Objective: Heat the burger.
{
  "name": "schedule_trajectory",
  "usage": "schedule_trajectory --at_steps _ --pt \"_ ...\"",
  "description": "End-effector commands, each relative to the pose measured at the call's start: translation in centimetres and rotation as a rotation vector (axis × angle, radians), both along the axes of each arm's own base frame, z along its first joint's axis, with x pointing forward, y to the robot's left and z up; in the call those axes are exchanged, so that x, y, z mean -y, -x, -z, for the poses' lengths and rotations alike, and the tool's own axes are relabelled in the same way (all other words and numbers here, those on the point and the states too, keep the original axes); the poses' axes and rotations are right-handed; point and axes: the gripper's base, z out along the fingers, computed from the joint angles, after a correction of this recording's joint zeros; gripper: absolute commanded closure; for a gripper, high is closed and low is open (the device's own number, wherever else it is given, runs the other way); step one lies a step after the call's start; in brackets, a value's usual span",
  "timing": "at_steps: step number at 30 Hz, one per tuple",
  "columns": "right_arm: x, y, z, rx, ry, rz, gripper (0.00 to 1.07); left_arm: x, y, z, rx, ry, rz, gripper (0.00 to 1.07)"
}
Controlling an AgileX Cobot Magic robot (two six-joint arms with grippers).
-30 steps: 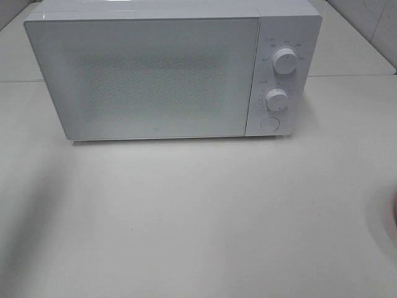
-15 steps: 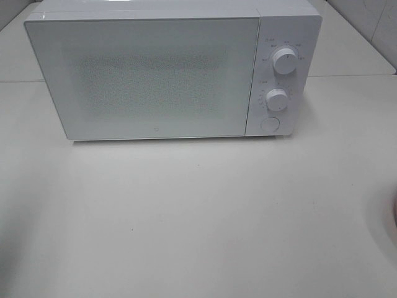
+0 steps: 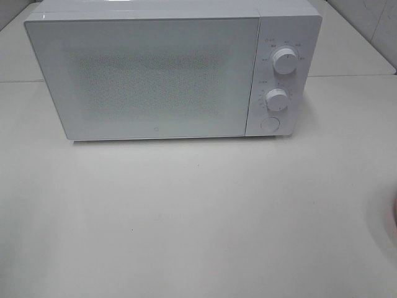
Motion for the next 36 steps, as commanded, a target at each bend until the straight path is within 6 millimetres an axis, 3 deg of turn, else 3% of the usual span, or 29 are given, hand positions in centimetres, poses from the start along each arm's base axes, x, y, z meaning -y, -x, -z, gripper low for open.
schedule_trajectory --at_steps 1,14,21,36 --pt "0.0 0.4 0.0 0.046 -0.007 0.009 0.36 -0.1 1.5 -0.4 0.113 0.004 -0.001 0.07" --pt "0.0 0.4 0.0 0.046 -0.007 0.009 0.36 -0.2 4.4 -0.9 0.301 0.025 -0.016 0.07" --pt "0.0 0.4 0.0 0.046 -0.007 0.009 0.36 -0.1 6.7 -0.9 0.447 0.009 -0.115 0.07" --pt "0.0 0.4 0.0 0.046 -0.007 0.009 0.36 -0.1 6.6 -0.9 0.441 0.010 -0.115 0.07"
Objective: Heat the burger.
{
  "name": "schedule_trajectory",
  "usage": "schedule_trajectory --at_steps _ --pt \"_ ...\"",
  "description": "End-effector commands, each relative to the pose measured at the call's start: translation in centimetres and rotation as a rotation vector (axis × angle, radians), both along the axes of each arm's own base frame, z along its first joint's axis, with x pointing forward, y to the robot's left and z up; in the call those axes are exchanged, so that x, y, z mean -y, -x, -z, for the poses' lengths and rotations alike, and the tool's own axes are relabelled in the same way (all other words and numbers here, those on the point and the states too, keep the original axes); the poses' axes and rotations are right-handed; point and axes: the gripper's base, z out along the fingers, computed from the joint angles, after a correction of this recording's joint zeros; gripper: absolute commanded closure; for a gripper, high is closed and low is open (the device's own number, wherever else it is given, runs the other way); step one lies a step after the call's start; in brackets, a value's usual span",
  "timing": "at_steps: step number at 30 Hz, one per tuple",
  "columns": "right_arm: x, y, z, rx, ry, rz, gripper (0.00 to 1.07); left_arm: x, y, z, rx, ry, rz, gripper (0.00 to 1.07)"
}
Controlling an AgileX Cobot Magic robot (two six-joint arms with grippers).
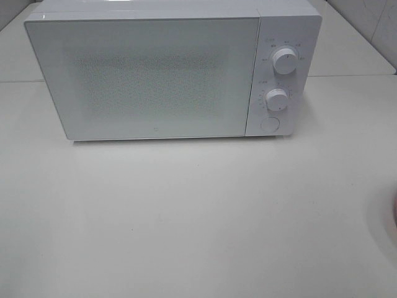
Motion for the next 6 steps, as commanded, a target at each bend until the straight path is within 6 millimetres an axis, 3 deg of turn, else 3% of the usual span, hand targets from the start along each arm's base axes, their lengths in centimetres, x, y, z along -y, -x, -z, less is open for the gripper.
schedule_trajectory --at_steps 1,6 --pt "0.03 0.44 -0.03 0.046 -0.007 0.009 0.36 0.09 0.22 -0.10 0.032 0.006 0.004 0.07" --pt "0.03 0.44 -0.03 0.046 -0.007 0.009 0.36 0.08 0.19 -0.10 0.030 0.006 0.004 0.07"
